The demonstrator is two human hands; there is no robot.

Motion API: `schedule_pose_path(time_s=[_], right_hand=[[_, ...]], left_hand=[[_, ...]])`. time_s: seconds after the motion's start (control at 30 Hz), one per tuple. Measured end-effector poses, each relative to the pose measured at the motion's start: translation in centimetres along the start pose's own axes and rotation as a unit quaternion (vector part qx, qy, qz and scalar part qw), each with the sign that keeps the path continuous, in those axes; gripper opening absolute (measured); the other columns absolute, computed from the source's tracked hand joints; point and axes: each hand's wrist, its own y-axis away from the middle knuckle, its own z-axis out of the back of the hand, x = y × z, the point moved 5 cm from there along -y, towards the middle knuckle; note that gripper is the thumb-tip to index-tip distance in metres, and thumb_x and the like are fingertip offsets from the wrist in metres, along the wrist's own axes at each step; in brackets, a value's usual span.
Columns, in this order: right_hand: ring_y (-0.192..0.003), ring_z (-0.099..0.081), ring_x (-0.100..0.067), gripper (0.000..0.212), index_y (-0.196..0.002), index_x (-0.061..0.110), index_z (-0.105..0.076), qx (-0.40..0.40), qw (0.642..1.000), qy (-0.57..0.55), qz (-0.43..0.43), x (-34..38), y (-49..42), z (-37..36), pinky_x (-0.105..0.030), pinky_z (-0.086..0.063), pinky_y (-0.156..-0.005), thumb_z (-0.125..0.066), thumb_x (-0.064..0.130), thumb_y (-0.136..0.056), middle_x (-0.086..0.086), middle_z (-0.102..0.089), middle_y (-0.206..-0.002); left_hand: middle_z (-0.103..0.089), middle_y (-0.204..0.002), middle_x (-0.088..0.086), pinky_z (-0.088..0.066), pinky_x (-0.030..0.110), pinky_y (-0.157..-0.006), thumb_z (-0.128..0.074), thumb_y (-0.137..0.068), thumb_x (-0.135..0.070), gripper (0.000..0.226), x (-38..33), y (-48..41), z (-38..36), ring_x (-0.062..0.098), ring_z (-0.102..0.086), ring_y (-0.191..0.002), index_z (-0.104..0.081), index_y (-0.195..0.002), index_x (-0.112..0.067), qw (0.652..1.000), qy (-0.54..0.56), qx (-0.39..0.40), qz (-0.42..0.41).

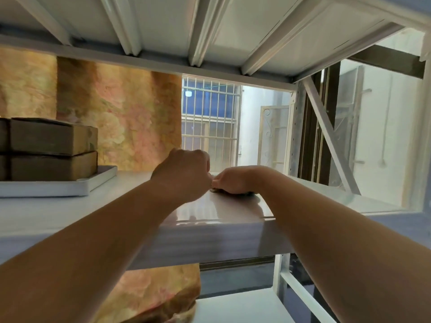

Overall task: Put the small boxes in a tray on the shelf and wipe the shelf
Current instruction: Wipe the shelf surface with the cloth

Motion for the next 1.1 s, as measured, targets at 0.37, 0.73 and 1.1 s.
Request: schedule_pose_path(time_s=[0.37, 0.73, 1.1], right_hand=[[-0.066, -0.042, -0.014, 0.028, -0.104, 0.012, -0.054, 0.000, 0.986, 0.079, 0.146, 11.6, 1.0, -1.8, -0.023, -0.029, -0.052, -0.031, 0.027, -0.103, -0.002, -0.050, -0.081], [-0.100, -0.049, -0.024, 0.040, -0.129, 0.003, -0.051, 0.010, 0.974, 0.138, 0.178, 14.2, 2.2, -2.9, -0.026, -0.031, -0.081, -0.027, 0.021, -0.103, -0.014, -0.054, -0.130], [-0.115, -0.052, -0.020, 0.038, -0.130, 0.019, -0.056, -0.035, 0.972, 0.034, 0.228, 11.7, 6.0, -2.9, -0.023, -0.029, -0.083, -0.034, 0.032, -0.102, -0.008, -0.055, -0.135]], left_hand=[[-0.064, -0.093, 0.005, -0.038, 0.024, -0.053, -0.050, -0.087, -0.016, 0.019, 7.7, 2.4, 2.8, 0.018, -0.056, -0.074, -0.064, -0.101, -0.015, 0.994, -0.021, 0.053, 0.091], [-0.067, -0.107, 0.005, -0.053, 0.035, -0.078, -0.051, -0.087, -0.026, 0.018, 9.1, 4.9, 3.8, 0.023, -0.063, -0.086, -0.060, -0.102, -0.025, 0.991, -0.037, 0.054, 0.121], [-0.063, -0.108, 0.006, -0.042, 0.031, -0.072, -0.049, -0.082, -0.006, 0.021, 7.0, 5.2, 2.9, 0.022, -0.054, -0.090, -0.056, -0.093, -0.022, 0.992, -0.018, 0.039, 0.116]])
